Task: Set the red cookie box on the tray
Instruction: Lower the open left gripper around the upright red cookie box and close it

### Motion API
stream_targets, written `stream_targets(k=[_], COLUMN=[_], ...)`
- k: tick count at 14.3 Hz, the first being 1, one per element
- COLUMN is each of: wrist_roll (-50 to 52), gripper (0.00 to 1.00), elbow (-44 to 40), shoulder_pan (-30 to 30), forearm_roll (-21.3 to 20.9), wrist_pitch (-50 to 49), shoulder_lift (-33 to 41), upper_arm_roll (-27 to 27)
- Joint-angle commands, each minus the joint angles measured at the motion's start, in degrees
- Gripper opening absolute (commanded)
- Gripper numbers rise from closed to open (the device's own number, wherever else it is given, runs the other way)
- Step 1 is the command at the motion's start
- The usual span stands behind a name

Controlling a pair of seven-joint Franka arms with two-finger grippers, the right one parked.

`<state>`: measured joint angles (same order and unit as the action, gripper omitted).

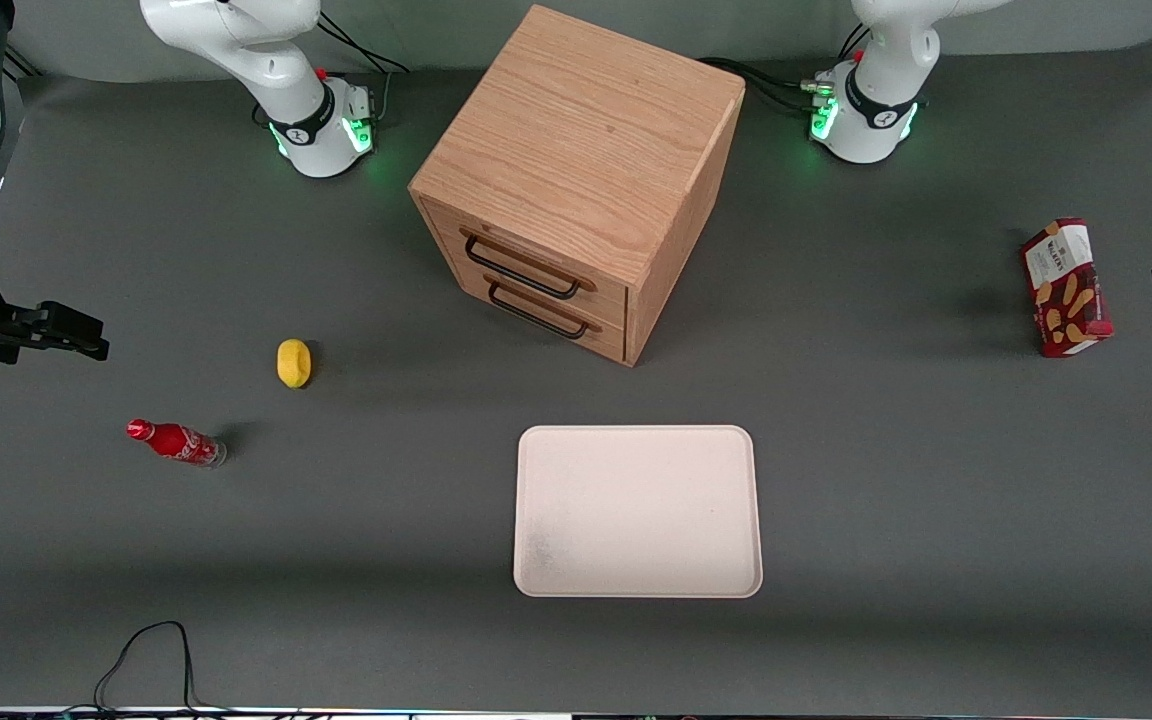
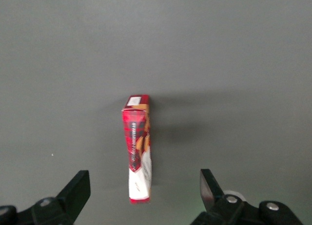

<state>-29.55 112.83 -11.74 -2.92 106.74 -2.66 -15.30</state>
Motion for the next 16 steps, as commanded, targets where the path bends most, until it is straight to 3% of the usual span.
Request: stream_targets(k=[1,7,11,12,13,16], wrist_roll=[-2.09,-4.28,-7.09,-7.1,-7.18,-8.5], gripper=[1.0,1.0,0.99,0.93,0.78,0.0], elbow=[12.56,29.27,32.89,32.89,32.98,32.89], shoulder_pan=[-1.7,-4.34,-4.7,-4.78,-4.78,-4.78], forearm_roll=[-2.17,-2.35,-2.26,-2.26,-2.35,-2.26], wrist_pitch=[11.26,31.05,40.12,40.65,40.66,39.87], shoulder_lift=[3.72,2.93,-0.14,-0.76,-1.11,-2.43], upper_arm_roll=[-0.86,-3.33,-3.6,-3.77,-4.21,-4.3])
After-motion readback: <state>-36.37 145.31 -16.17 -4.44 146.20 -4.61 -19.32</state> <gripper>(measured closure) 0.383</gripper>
